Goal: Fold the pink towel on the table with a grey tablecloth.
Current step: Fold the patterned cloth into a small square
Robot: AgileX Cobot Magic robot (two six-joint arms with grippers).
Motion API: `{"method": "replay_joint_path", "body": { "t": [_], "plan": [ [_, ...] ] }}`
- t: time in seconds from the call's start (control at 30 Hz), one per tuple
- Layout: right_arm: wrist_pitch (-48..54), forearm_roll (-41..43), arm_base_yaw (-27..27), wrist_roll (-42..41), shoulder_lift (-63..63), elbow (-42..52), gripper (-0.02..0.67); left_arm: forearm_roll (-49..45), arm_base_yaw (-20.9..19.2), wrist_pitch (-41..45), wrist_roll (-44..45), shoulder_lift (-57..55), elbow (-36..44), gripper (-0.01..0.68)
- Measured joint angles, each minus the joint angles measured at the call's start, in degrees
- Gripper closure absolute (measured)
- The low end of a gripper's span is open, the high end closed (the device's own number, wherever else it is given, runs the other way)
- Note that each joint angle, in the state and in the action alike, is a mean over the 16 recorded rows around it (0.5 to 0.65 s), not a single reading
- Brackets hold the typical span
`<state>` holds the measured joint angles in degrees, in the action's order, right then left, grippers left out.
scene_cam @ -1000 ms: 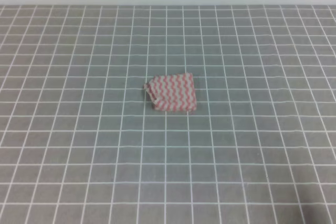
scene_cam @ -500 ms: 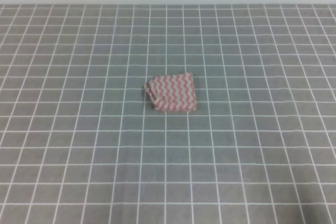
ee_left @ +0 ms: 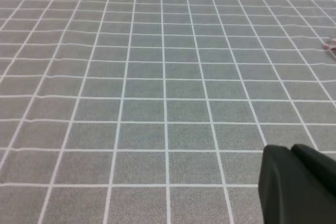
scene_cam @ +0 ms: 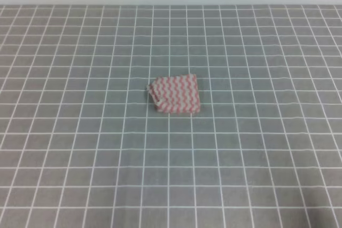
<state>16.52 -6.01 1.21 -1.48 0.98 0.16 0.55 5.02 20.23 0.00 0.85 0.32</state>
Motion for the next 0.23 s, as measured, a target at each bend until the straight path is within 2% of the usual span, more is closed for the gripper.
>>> {"method": "replay_joint_path", "body": {
  "t": [0.23],
  "plan": [
    [0.0, -0.03, 0.0, 0.0, 0.0, 0.0, 0.666, 0.0, 0.0, 0.05, 0.0, -0.08, -0.08, 0.675]
  ]
}}
